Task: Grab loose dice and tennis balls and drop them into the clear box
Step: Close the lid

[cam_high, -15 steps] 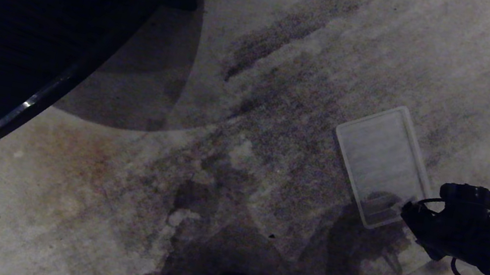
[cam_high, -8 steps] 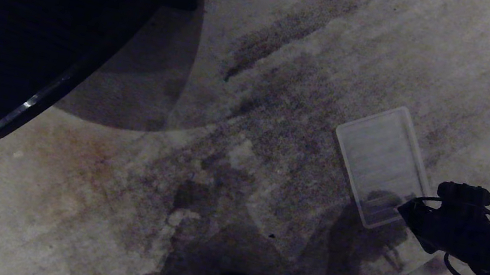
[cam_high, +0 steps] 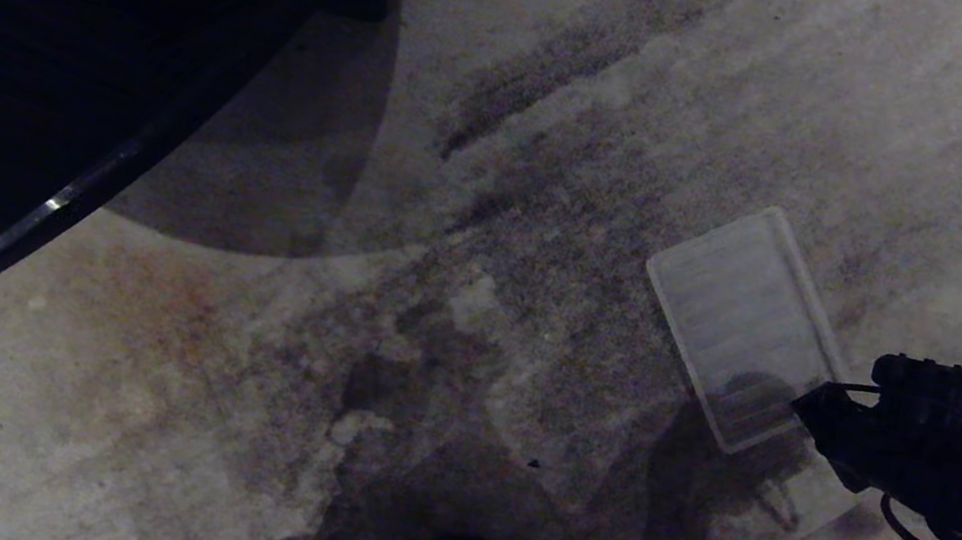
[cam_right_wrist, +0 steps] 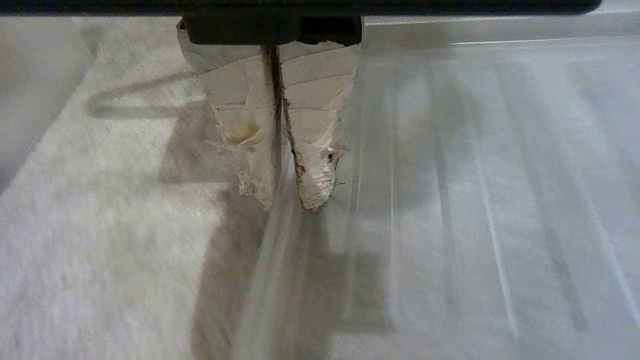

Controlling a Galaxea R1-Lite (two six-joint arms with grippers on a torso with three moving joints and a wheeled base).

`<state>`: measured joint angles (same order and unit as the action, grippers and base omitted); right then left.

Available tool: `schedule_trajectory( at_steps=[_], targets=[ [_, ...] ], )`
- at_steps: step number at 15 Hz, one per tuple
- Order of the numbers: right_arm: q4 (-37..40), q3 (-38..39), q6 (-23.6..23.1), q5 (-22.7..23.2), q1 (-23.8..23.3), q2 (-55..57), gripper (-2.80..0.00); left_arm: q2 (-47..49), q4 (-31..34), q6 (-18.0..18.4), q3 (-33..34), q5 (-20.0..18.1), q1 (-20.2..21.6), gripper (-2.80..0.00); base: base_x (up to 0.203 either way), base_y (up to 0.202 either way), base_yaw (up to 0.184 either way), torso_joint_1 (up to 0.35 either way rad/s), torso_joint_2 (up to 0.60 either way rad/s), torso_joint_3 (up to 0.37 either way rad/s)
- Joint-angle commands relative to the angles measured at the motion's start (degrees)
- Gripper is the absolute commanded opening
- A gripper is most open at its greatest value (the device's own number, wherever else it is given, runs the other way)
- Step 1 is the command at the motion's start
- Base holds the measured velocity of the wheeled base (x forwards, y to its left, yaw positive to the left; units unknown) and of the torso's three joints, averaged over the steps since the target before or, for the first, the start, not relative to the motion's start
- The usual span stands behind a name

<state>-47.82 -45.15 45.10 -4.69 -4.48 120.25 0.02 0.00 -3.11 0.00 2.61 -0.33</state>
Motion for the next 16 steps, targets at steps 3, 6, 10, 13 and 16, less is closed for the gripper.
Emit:
schedule_trajectory(
  at_steps=[3,6,10,13,16],
  targets=[
    [2.07,6.58,-2.41,1.36,-0.49,-14.84,-2.80,0.06,0.00,-0.06,0.09,0.03,-0.02,-2.80,0.000,0.000,0.000,0.000,0.00,0.000],
    [6.60,12.61,-8.47,2.02,-0.43,-27.10,-2.80,0.06,0.00,-0.06,0.09,0.03,-0.02,-2.80,0.000,0.000,0.000,0.000,0.00,0.000],
    [17.05,18.78,-13.88,2.34,-0.31,-43.08,-2.80,0.06,0.00,-0.06,0.09,0.03,-0.02,-2.80,0.000,0.000,0.000,0.000,0.00,0.000],
    [27.78,20.19,-16.67,2.39,-0.25,-53.38,-2.80,0.06,0.00,-0.06,0.09,0.03,-0.02,-2.80,0.000,0.000,0.000,0.000,0.00,0.000],
    [32.15,23.71,-20.50,2.51,-0.07,-62.14,-2.80,0.06,0.00,-0.06,0.09,0.03,-0.02,-2.80,0.000,0.000,0.000,0.000,0.00,0.000]
  ],
)
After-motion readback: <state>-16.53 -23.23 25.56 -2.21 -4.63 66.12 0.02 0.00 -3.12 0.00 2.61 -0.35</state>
